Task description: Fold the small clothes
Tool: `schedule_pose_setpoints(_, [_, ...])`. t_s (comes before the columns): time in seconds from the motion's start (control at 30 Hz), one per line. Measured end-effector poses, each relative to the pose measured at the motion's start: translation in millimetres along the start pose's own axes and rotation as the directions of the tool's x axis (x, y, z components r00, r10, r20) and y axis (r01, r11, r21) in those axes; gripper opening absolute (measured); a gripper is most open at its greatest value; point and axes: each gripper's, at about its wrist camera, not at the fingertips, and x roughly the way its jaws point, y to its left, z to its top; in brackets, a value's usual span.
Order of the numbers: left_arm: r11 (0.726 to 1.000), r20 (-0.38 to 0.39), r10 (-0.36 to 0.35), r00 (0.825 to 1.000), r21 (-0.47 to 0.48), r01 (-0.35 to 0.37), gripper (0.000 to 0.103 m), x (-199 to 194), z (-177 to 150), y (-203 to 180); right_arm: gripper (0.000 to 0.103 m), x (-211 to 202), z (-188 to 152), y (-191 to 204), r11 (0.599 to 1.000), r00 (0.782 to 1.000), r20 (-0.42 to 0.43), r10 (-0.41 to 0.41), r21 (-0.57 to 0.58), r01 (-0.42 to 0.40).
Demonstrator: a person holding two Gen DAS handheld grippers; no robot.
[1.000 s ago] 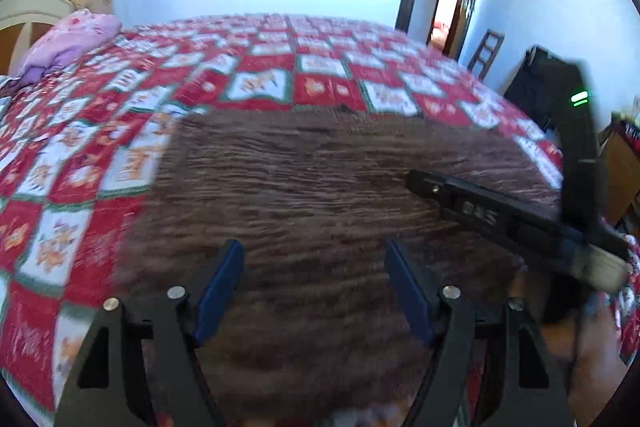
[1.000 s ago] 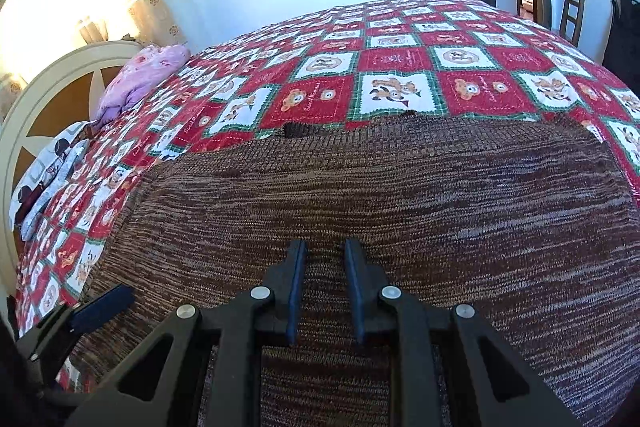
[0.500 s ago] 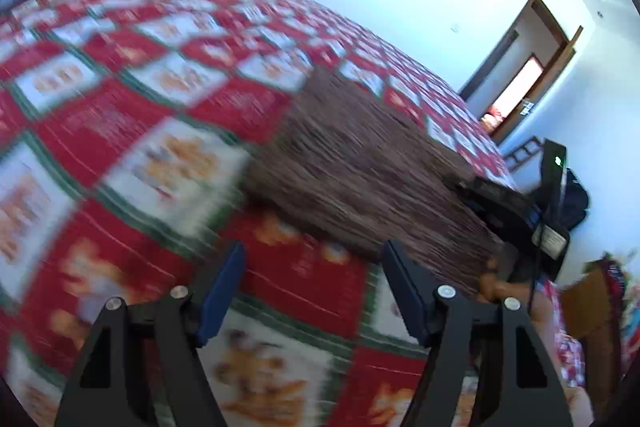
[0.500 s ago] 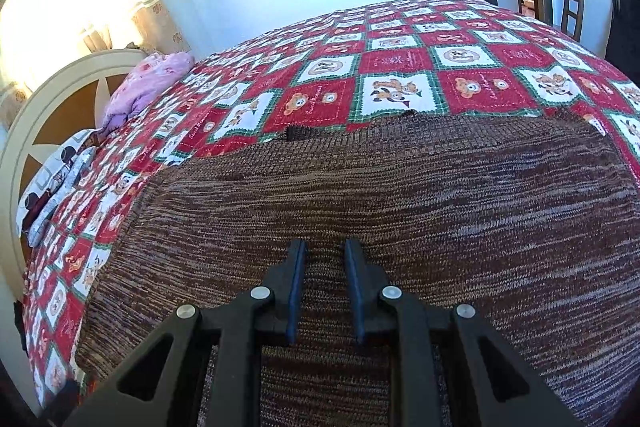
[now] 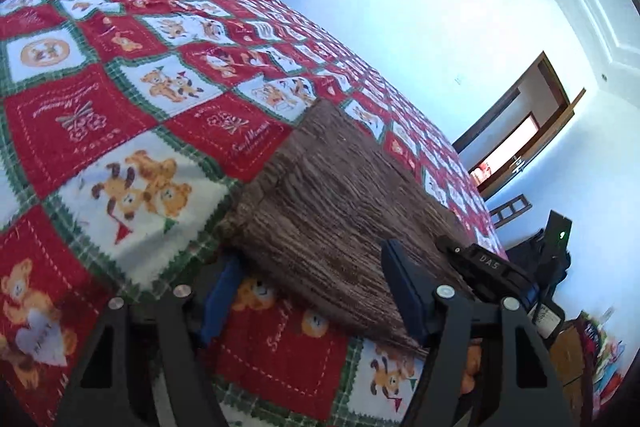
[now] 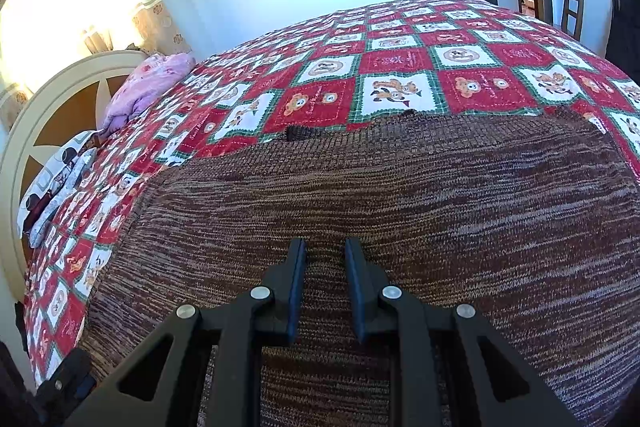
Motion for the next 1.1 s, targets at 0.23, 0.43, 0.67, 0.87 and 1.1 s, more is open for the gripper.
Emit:
schedule_pose_setpoints(0.23, [0.998,0.004,-0.020,1.000,-0.052,0.020,0.067,11,13,7,0.022,0,0,1,1.000,1.000,0.000,-0.012,-0.010,0.012])
schedule_pose_setpoints(0.43, [0.999,0.018,-0.003,1.000,-0.049,0.004,0.045,9,10,14,0.031,3,7,26,0.985,0.990,-0.050,-0.129,-0.119,0.123])
schedule_pose_setpoints(0.67, [0.993,0.016,-0.039,0.999,-0.110,0.040,0.009,11,10,31,0.069,4,38,107,0.974,0.993,-0.062,0.097,-0.199,-0.107])
schedule_pose_setpoints(0.87, [0.991,0.039,-0.059,0.998,-0.119,0.063,0.010,9,6,31,0.069,63,37,171,0.934,0.981,-0.182,0.066,-0.335,-0.125])
schedule_pose_setpoints(1.1, [0.991,0.037,-0.070,0.997,-0.116,0.074,0.010,7,5,33,0.066,112,9,221,0.813,0.979,-0.175,-0.108,-0.582,-0.014])
